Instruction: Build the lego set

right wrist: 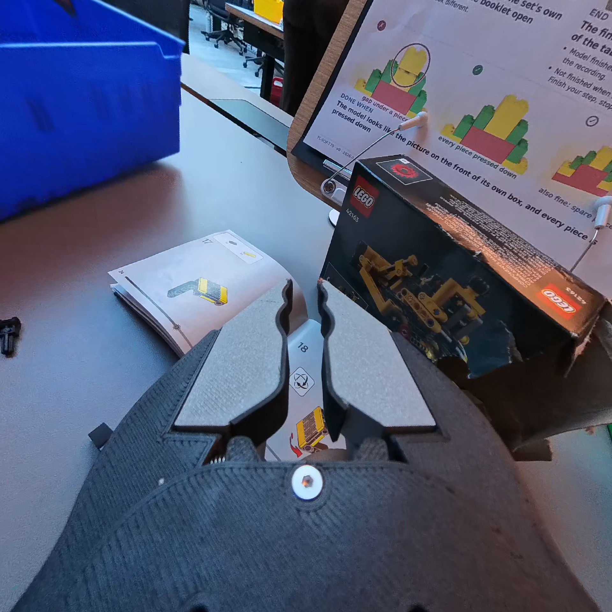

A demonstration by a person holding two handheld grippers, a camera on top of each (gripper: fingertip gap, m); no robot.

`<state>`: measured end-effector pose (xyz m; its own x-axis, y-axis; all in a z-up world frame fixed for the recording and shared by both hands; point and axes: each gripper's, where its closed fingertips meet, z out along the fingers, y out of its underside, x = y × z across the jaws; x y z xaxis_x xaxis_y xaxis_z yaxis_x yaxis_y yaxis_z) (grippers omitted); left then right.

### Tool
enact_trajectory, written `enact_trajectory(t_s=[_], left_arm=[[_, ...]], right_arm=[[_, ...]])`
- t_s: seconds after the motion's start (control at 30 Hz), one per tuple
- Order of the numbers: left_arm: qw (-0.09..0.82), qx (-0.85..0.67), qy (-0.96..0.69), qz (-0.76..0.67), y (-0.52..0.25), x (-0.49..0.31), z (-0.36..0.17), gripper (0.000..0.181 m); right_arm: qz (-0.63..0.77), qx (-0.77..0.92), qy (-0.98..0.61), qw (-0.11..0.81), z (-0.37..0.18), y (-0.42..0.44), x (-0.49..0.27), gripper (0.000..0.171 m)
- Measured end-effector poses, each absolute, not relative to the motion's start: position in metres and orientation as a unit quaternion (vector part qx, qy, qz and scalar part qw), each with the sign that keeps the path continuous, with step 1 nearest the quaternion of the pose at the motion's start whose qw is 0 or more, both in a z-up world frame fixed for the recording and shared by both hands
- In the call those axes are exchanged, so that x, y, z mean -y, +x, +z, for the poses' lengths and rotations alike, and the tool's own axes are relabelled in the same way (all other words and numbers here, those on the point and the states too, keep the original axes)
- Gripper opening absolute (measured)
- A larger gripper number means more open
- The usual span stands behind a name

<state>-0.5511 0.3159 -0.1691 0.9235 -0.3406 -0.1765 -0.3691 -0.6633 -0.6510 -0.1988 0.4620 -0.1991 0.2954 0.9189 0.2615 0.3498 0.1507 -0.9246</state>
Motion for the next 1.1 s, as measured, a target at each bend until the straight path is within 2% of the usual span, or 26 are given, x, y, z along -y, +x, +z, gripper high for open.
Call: enact_trajectory(t_s=[0.3, 0.5, 0.6, 0.73, 0.77, 0.83, 0.9, 0.97, 1.1], left_arm=[[0.364, -0.177, -0.914, -0.004, -0.55, -0.322, -0.179, 0.013], [0.395, -0.154, -0.904, -0.042, -0.549, -0.315, -0.154, 0.013], [0.366, -0.156, -0.915, -0.067, -0.543, -0.297, -0.152, 0.031], [0.221, -0.157, -0.959, -0.086, -0.539, -0.259, -0.193, 0.063], [0.215, -0.143, -0.961, -0.1, -0.539, -0.258, -0.194, 0.061], [0.213, -0.158, -0.96, -0.092, -0.543, -0.256, -0.194, 0.037], [0.235, -0.189, -0.953, -0.021, -0.563, -0.257, -0.193, 0.017], [0.25, -0.192, -0.948, -0.038, -0.561, -0.257, -0.192, 0.0], [0.266, -0.155, -0.95, -0.06, -0.564, -0.264, -0.191, 0.0]], right_arm=[[0.264, 0.532, -0.596, 0.54, -0.199, -0.199, -0.461, 0.011], [0.265, 0.531, -0.597, 0.54, -0.199, -0.199, -0.461, 0.011], [0.265, 0.531, -0.597, 0.54, -0.2, -0.199, -0.462, 0.011], [0.266, 0.53, -0.598, 0.539, -0.199, -0.199, -0.462, 0.011], [0.266, 0.53, -0.597, 0.54, -0.199, -0.199, -0.461, 0.011], [0.267, 0.531, -0.594, 0.543, -0.196, -0.199, -0.46, 0.011], [0.267, 0.533, -0.589, 0.546, -0.194, -0.199, -0.457, 0.011], [0.264, 0.537, -0.583, 0.55, -0.192, -0.199, -0.455, 0.011], [0.261, 0.549, -0.568, 0.554, -0.188, -0.202, -0.446, 0.011]])
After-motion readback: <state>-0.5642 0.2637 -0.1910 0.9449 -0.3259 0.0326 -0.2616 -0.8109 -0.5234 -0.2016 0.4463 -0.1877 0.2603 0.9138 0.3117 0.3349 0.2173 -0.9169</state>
